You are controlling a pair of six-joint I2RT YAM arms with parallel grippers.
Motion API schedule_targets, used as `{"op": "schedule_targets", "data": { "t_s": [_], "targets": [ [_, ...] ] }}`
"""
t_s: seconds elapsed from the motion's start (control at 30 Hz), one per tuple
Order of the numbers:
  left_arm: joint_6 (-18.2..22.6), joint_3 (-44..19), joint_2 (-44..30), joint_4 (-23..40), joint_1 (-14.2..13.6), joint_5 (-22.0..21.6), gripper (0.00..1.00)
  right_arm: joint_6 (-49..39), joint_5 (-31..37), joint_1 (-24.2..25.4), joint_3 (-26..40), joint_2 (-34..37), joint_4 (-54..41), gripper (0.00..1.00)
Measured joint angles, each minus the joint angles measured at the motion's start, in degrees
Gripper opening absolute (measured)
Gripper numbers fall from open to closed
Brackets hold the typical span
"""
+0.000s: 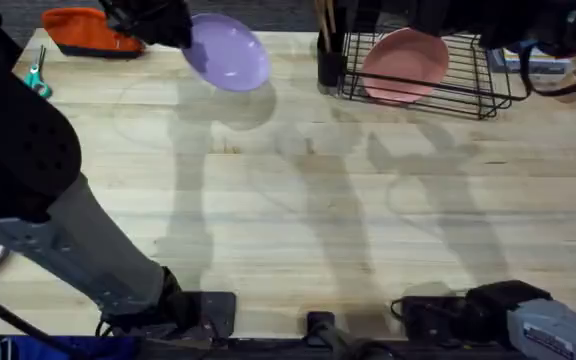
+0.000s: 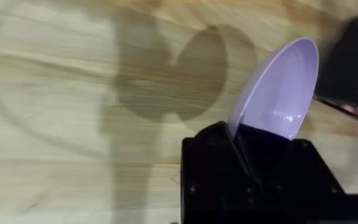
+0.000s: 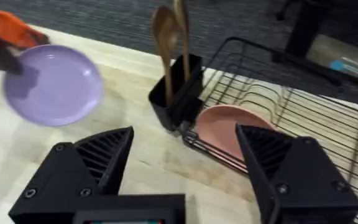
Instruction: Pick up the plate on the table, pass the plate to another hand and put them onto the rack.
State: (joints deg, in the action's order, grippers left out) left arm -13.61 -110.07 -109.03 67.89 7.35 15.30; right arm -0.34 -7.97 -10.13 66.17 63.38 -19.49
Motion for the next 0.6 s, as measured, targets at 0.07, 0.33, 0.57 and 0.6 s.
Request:
{"op": "schedule_targets", "data": {
  "t_s": [0.07,0.33,0.57,0.6],
  "targets": [
    [0.2,-0.1,0.0,0.0,-0.1,3.9,0.042,0.1,-1.6,0.0,0.0,0.0,0.0,0.998],
    [5.0,-0.1,0.0,-0.2,-0.6,20.6,0.042,1.3,-4.5,0.0,0.0,0.0,0.0,0.998],
    [9.4,-0.1,0.0,-1.5,-7.4,25.7,0.041,7.4,-5.0,0.0,0.0,0.0,-4.1,0.997],
    [9.4,-0.1,0.0,-1.6,-8.2,25.7,0.042,7.7,-5.0,0.0,0.0,0.0,-4.8,0.997]
  ]
}}
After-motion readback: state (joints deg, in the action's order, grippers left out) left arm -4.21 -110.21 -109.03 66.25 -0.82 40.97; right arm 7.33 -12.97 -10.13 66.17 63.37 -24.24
